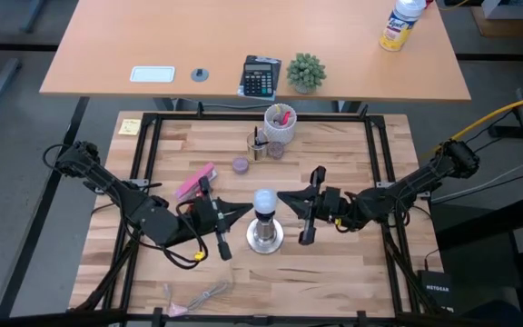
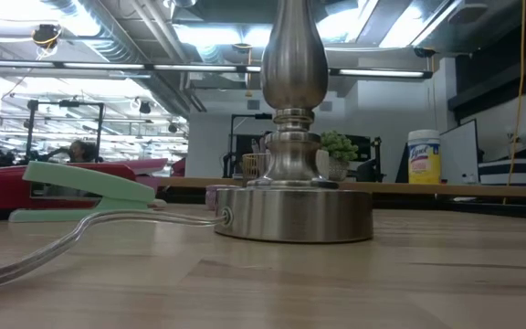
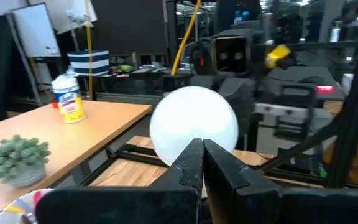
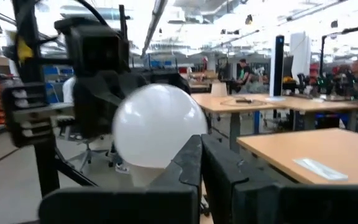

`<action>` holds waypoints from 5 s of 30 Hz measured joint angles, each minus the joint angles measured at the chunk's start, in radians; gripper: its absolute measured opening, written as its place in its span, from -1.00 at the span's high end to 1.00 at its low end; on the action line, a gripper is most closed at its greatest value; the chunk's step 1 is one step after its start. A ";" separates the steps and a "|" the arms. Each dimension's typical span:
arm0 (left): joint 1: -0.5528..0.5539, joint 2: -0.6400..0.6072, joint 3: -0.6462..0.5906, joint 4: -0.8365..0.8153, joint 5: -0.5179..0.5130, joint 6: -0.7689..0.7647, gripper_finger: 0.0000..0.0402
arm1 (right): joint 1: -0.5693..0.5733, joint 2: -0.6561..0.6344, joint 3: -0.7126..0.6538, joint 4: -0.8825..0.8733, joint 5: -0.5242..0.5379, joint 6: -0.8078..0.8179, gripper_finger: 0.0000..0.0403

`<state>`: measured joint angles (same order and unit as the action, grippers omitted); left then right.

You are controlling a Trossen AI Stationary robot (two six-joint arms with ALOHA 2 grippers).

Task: Screw lightbulb
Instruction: Remove the lightbulb from the lamp

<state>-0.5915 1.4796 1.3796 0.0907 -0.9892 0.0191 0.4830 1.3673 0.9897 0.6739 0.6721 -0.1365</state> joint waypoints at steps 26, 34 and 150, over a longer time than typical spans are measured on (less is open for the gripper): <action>-0.033 0.000 0.000 0.005 -0.039 0.030 0.99 | -0.007 -0.042 0.000 -0.070 0.044 0.016 0.93; -0.052 0.000 0.000 0.004 -0.131 0.091 0.99 | 0.064 -0.074 0.000 -0.107 0.041 0.027 0.93; 0.030 0.000 0.000 0.003 0.028 0.033 0.99 | -0.025 0.013 0.000 -0.152 -0.086 0.258 -0.12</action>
<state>-0.5613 1.4792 1.3796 0.0937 -0.9610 0.0517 0.4583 1.3808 0.9901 0.5220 0.5859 0.1215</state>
